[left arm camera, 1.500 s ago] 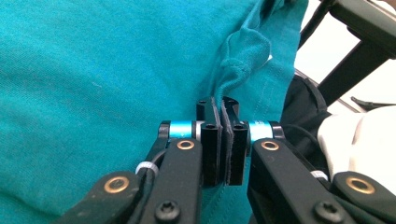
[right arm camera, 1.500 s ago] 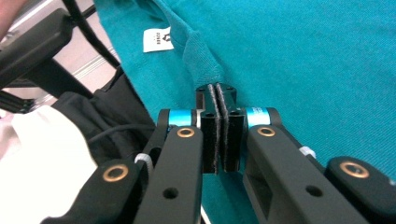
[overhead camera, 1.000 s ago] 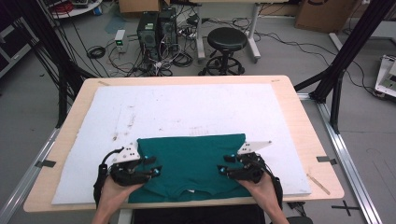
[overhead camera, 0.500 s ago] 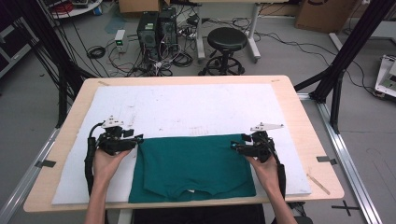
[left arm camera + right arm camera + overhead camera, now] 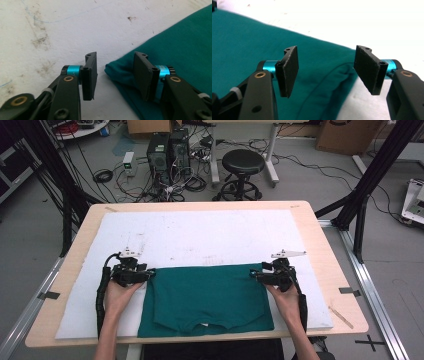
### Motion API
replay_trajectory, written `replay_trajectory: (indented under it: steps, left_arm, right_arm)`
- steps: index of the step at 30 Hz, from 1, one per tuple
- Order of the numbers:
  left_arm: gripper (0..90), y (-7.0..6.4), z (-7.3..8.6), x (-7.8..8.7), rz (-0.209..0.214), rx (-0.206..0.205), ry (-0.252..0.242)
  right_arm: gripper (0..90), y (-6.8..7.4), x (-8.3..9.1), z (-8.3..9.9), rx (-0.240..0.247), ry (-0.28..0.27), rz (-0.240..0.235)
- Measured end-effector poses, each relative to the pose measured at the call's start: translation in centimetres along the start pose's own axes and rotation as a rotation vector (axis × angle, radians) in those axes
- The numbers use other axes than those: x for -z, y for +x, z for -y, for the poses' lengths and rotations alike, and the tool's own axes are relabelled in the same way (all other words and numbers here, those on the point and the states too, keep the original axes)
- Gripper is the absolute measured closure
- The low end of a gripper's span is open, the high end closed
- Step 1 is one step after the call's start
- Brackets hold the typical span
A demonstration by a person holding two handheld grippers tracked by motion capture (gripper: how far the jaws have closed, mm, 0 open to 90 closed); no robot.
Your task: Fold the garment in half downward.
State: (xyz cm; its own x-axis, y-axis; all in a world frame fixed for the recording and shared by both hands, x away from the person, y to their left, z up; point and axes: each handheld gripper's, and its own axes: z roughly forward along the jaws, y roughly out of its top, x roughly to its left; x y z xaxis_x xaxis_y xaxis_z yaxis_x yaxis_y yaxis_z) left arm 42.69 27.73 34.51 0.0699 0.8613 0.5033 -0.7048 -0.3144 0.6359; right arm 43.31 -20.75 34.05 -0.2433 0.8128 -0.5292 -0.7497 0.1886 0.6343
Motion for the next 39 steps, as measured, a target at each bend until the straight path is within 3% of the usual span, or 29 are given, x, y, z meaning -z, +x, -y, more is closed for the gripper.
replay_trajectory:
  steps: [4, 7, 11, 15, 20, 26, 32, 39]
  left_arm:
    - [62.3, -0.3, 0.1, -0.2, 0.006, -0.024, 0.007]
    - [68.6, -0.4, 0.2, -0.3, 0.019, -0.032, 0.002]
    - [77.0, -0.8, 0.2, -0.3, 0.013, -0.06, -0.006]
    - [79.8, -1.0, 0.3, -0.3, 0.01, -0.068, -0.014]
    - [81.0, -0.7, 0.5, -0.3, 0.024, -0.055, -0.021]
    - [81.4, -0.8, 0.6, -0.3, 0.023, -0.054, -0.031]
    - [82.1, -0.8, 0.6, -0.3, 0.015, -0.057, -0.036]
    - [82.8, -1.0, -0.1, -0.7, -0.03, -0.068, -0.015]
  right_arm:
    - [35.6, -1.3, 0.3, -0.2, -0.06, -0.016, 0.021]
    - [35.5, -2.4, 0.1, -0.4, -0.108, -0.006, 0.009]
    - [35.5, -3.3, -0.4, -1.0, -0.129, 0.007, -0.003]
    - [36.5, -3.8, -1.5, -1.4, -0.134, 0.041, -0.032]
    - [36.7, -3.7, -2.7, -1.2, -0.121, 0.104, -0.028]
    - [44.2, -2.9, -3.0, -1.2, -0.057, 0.121, -0.005]
    - [74.2, -1.6, -3.3, -1.2, 0.045, 0.141, 0.012]
    - [80.0, -2.4, -3.6, -1.3, -0.006, 0.113, 0.0]
